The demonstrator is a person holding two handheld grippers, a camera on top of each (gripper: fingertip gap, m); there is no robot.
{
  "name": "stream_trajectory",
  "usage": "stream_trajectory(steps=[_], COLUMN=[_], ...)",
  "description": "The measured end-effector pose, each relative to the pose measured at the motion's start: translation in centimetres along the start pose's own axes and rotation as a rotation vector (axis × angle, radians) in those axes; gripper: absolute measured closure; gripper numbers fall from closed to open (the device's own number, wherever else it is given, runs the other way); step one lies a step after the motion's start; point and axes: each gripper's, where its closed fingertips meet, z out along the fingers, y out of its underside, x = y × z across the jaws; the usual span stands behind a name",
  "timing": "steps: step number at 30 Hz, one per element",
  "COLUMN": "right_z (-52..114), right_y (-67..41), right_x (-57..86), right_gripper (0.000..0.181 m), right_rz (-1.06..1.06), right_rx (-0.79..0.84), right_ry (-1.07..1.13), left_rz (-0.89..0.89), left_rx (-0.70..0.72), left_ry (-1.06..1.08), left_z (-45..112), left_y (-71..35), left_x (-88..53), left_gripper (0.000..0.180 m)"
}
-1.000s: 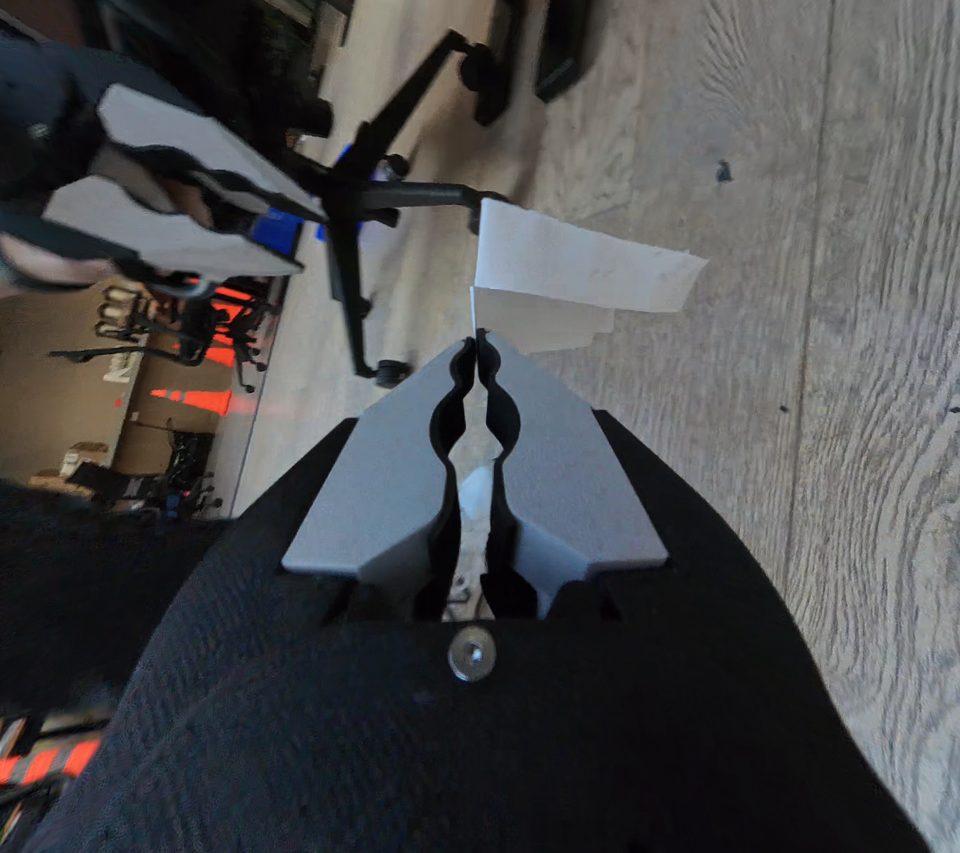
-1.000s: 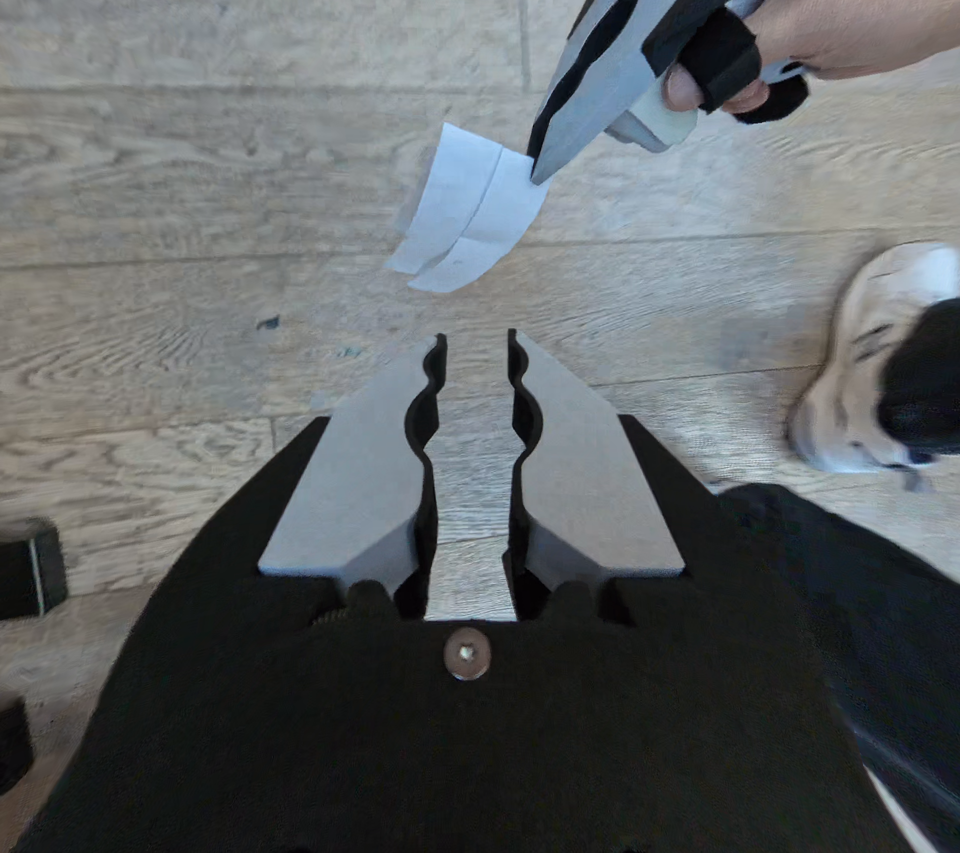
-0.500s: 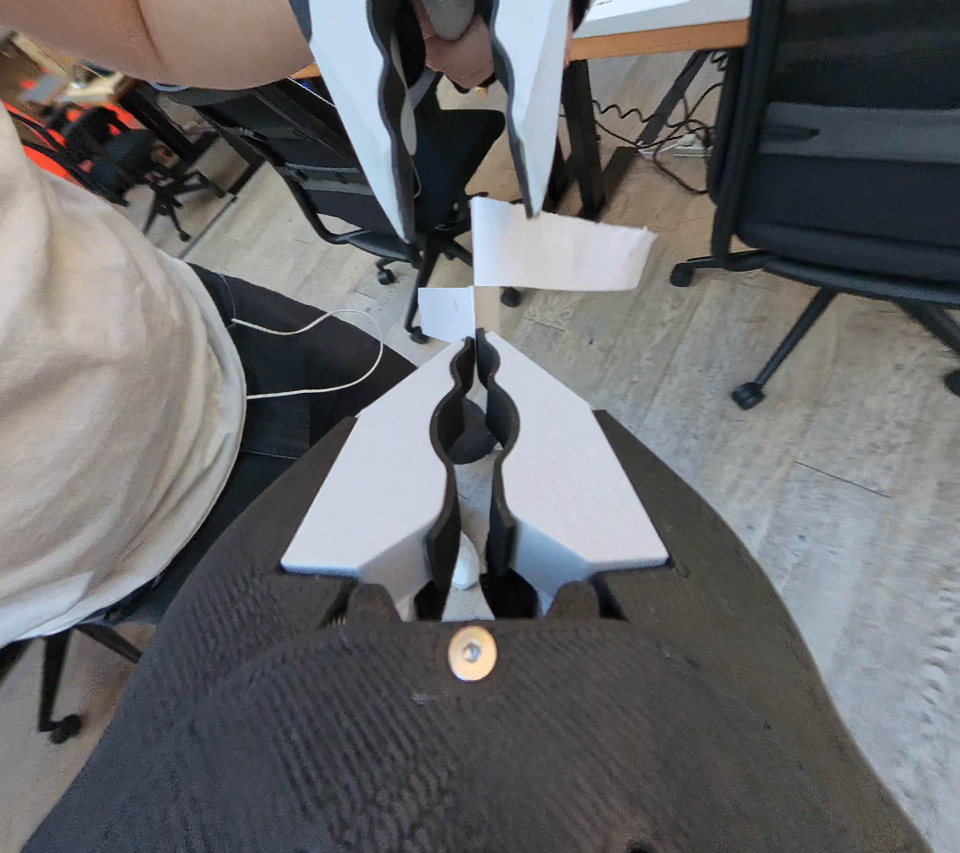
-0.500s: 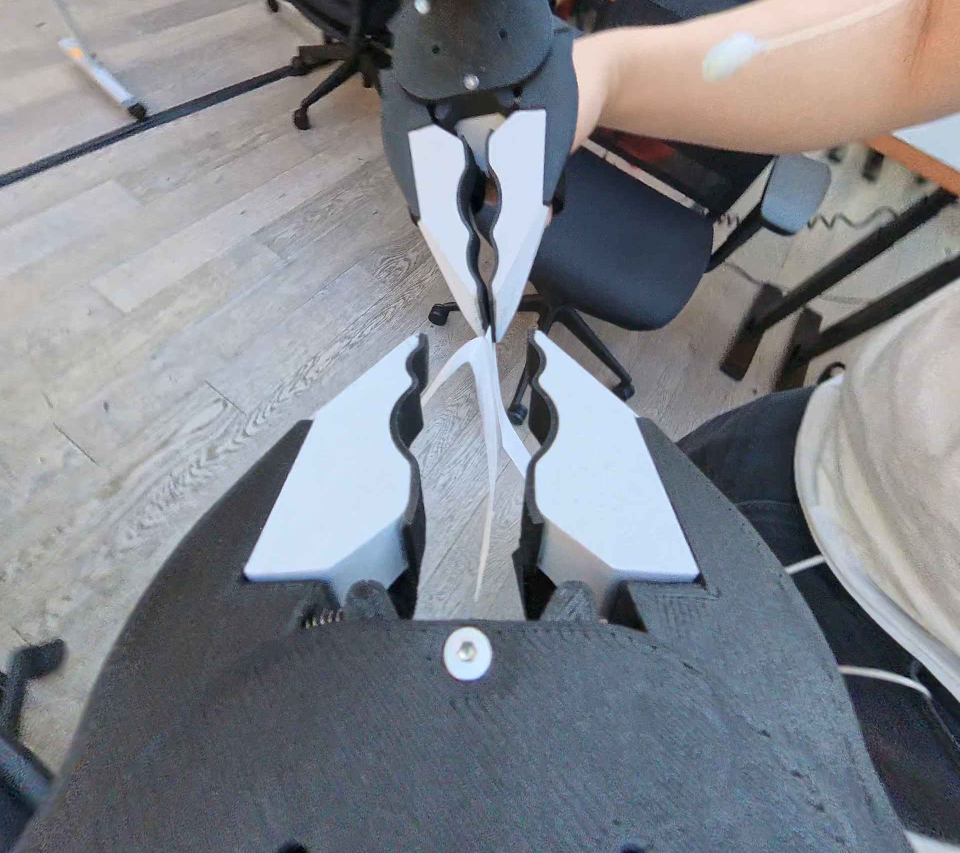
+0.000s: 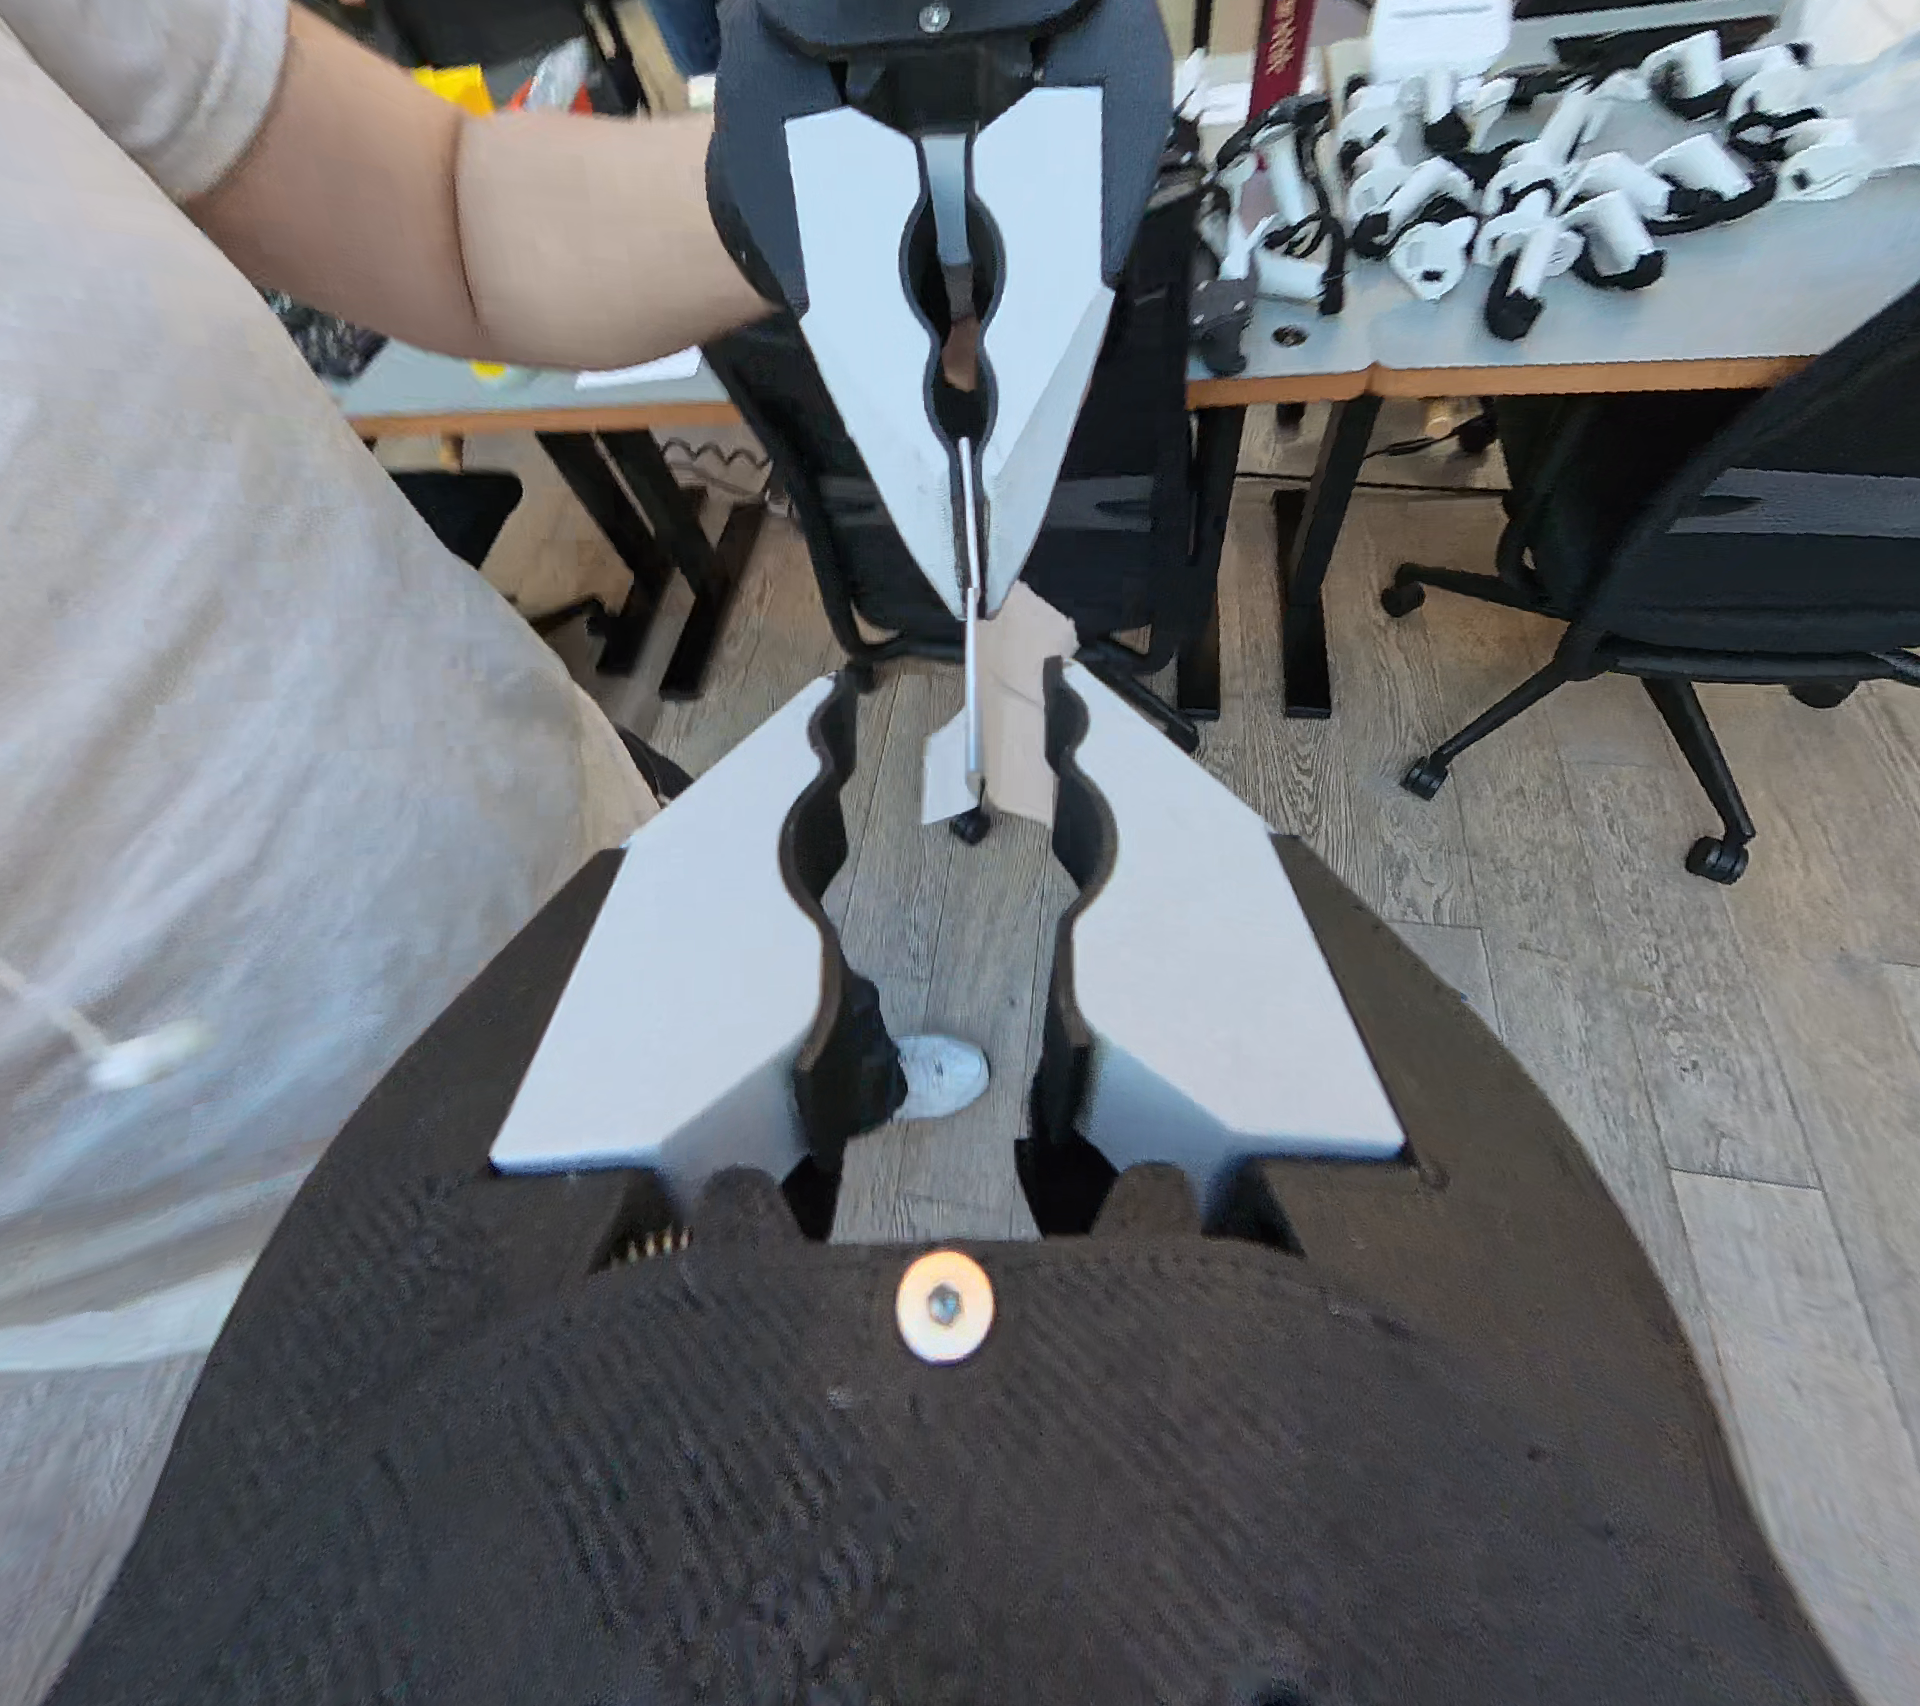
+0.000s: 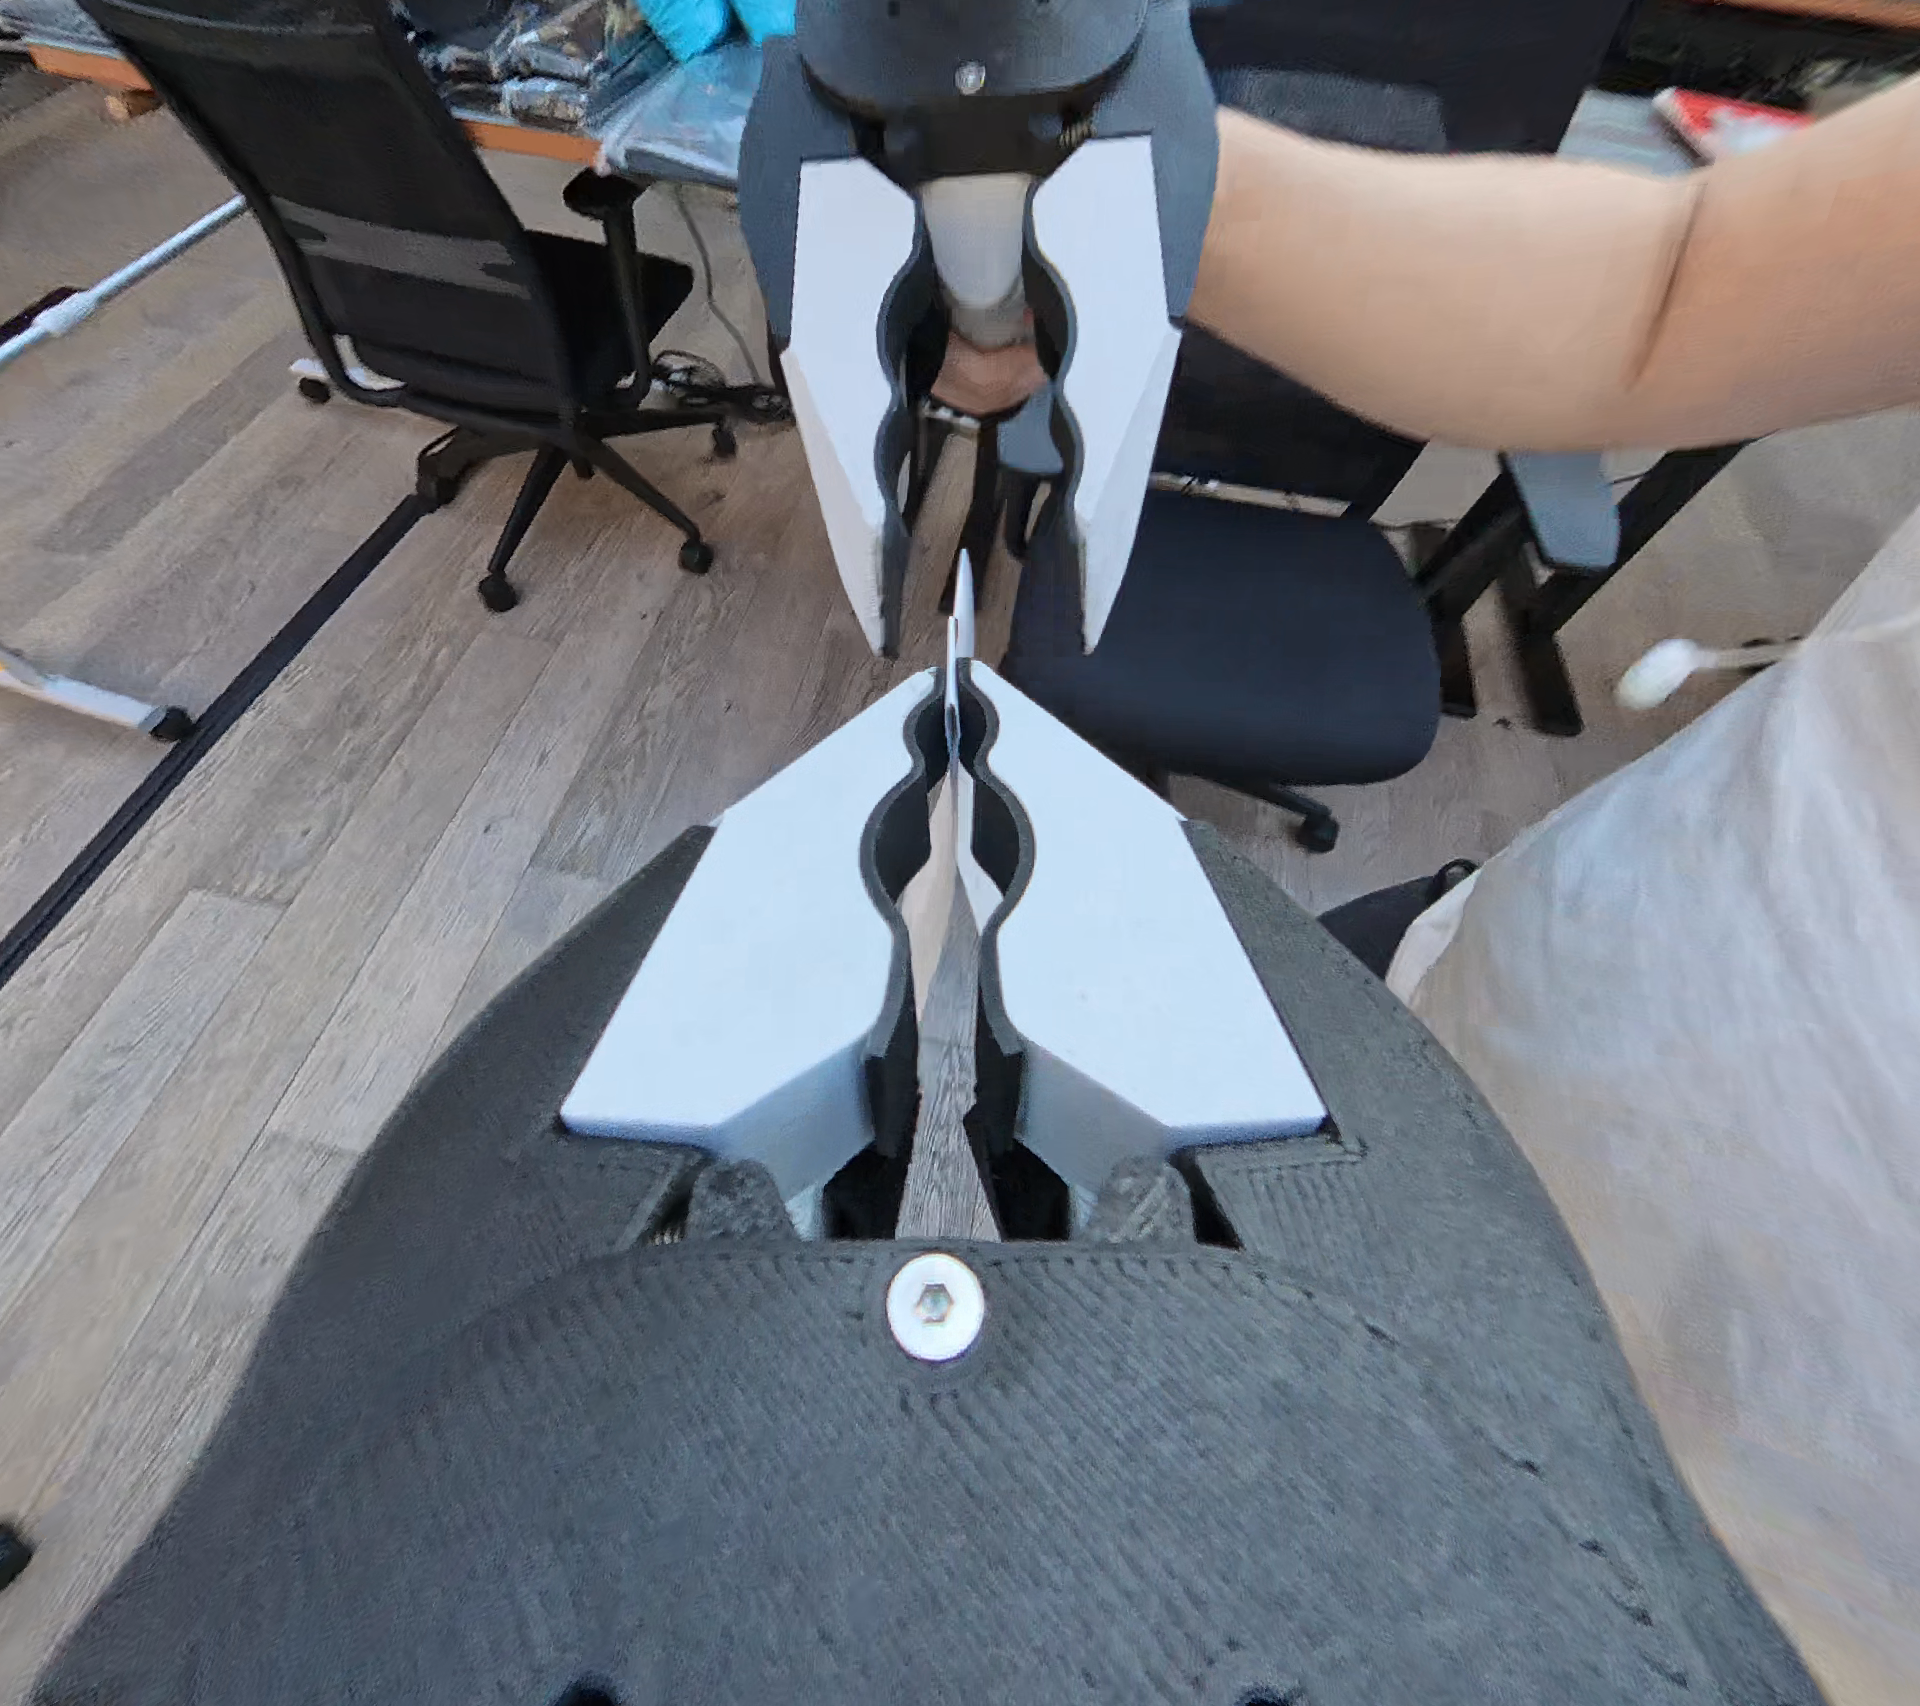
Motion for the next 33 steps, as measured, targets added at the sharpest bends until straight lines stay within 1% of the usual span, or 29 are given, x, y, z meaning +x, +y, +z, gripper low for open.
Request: stream_trajectory(steps=[2, 3, 4, 5, 6, 8, 9, 10, 11, 12, 15, 18, 19, 21, 23, 25, 26, 30, 33], right_z=[0.1, 0.2, 0.3, 0.5, 0.7, 1.4, 1.8, 2.1, 2.2, 2.2, 1.4, 0.7, 0.5, 0.2, 0.4, 0.8, 0.9, 1.4, 2.0], right_y=[-2.4, -3.4, -4.2, -4.9, -5.6, -7.0, -7.4, -7.6, -7.6, -7.5, -7.0, -6.7, -7.2, -8.5, -9.4, -10.3, -10.7, -11.6, -12.5], right_x=[-4.4, -6.5, -8.8, -10.9, -12.8, -17.0, -19.3, -21.9, -24.9, -27.8, -36.4, -43.2, -45.5, -50.5, -56.1, -61.7, -64.3, -74.8, -83.6], right_gripper=[0.181, 0.181, 0.181, 0.181, 0.181, 0.181, 0.166, 0.147, 0.14, 0.141, 0.168, 0.173, 0.181, 0.181, 0.175, 0.166, 0.166, 0.165, 0.158], right_rz=[-0.018, -0.012, -0.005, -0.002, -0.004, -0.021, -0.033, -0.056, -0.08, -0.098, -0.139, -0.219, -0.244, -0.305, -0.333, -0.346, -0.34, -0.322, -0.289], right_rx=[0.05, 0.063, 0.077, 0.085, 0.096, 0.125, 0.132, 0.132, 0.131, 0.141, 0.212, 0.209, 0.225, 0.272, 0.297, 0.307, 0.314, 0.342, 0.352], right_ry=[0.074, 0.103, 0.116, 0.128, 0.164, 0.197, 0.195, 0.176, 0.137, 0.098, -0.032, -0.017, 0.012, 0.05, 0.022, -0.014, -0.022, -0.004, 0.009], left_rz=[0.043, 0.05, 0.061, 0.07, 0.077, 0.082, 0.093, 0.106, 0.121, 0.14, 0.212, 0.232, 0.235, 0.253, 0.288, 0.308, 0.305, 0.297, 0.309], left_rx=[0.115, 0.167, 0.204, 0.227, 0.251, 0.301, 0.322, 0.338, 0.354, 0.37, 0.409, 0.449, 0.475, 0.529, 0.566, 0.574, 0.567, 0.578, 0.594], left_ry=[0.032, 0.056, 0.088, 0.107, 0.121, 0.157, 0.164, 0.169, 0.177, 0.181, 0.205, 0.134, 0.101, -0.027, -0.091, -0.179, -0.22, -0.287, -0.314], left_z=[-1.8, -2.7, -3.7, -4.5, -5.3, -6.9, -7.7, -8.5, -9.4, -10.4, -13.7, -17.7, -19.0, -20.8, -22.2, -22.9, -23.0, -22.7, -22.4], left_y=[-2.0, -2.9, -3.6, -4.1, -4.5, -5.3, -5.5, -5.6, -5.6, -5.6, -6.2, -8.6, -9.9, -12.9, -15.4, -17.4, -18.2, -20.0, -20.8], left_x=[4.2, 6.4, 8.6, 10.6, 12.7, 16.9, 19.0, 21.2, 23.7, 26.3, 35.1, 44.2, 47.3, 52.6, 59.2, 64.9, 67.4, 78.4, 86.7], left_gripper=[0.154, 0.156, 0.162, 0.177, 0.18, 0.18, 0.18, 0.18, 0.18, 0.18, 0.18, 0.18, 0.18, 0.18, 0.18, 0.18, 0.18, 0.18, 0.18])
